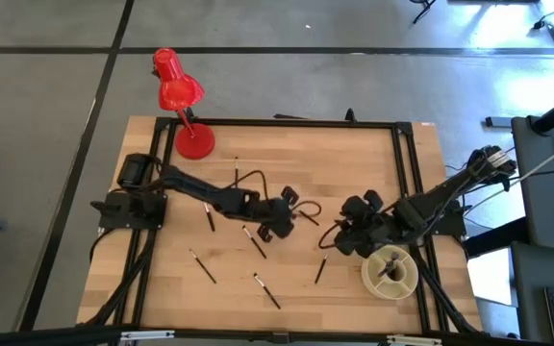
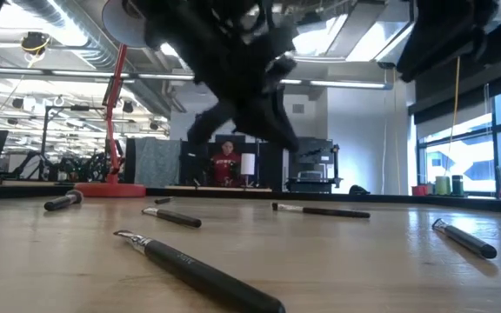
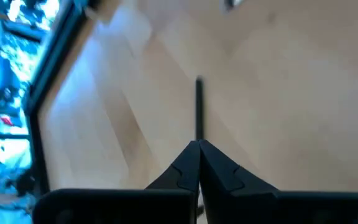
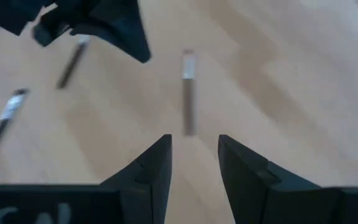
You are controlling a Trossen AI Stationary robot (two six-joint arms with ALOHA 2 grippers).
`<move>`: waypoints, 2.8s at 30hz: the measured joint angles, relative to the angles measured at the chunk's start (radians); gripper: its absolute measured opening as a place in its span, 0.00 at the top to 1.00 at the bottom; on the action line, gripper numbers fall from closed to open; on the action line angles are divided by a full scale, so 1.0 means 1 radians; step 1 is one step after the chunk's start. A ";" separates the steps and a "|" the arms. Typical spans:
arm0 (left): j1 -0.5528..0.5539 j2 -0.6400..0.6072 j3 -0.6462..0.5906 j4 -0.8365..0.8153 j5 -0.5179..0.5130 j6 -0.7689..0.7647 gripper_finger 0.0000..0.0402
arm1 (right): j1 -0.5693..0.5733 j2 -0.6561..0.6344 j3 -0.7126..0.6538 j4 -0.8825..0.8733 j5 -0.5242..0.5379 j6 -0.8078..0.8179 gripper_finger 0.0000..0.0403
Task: Pick & Place Makeup Supplies
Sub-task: Put the makeup brush into the organizer
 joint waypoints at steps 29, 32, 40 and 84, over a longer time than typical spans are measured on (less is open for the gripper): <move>0.129 -0.533 -0.479 0.290 -0.017 -0.667 0.91 | -0.656 0.519 -0.058 0.758 -0.542 -0.621 0.52; 0.140 -0.572 -0.577 0.366 -0.088 -0.718 0.91 | -0.656 0.566 -0.015 0.751 -0.594 -0.621 0.54; 0.165 -0.587 -0.646 0.400 -0.156 -0.792 0.91 | -0.653 0.626 0.052 0.670 -0.632 -0.616 0.67; 0.134 -0.486 -0.647 0.285 -0.228 -0.928 0.92 | 0.266 -0.138 0.047 0.020 0.185 -0.391 1.00</move>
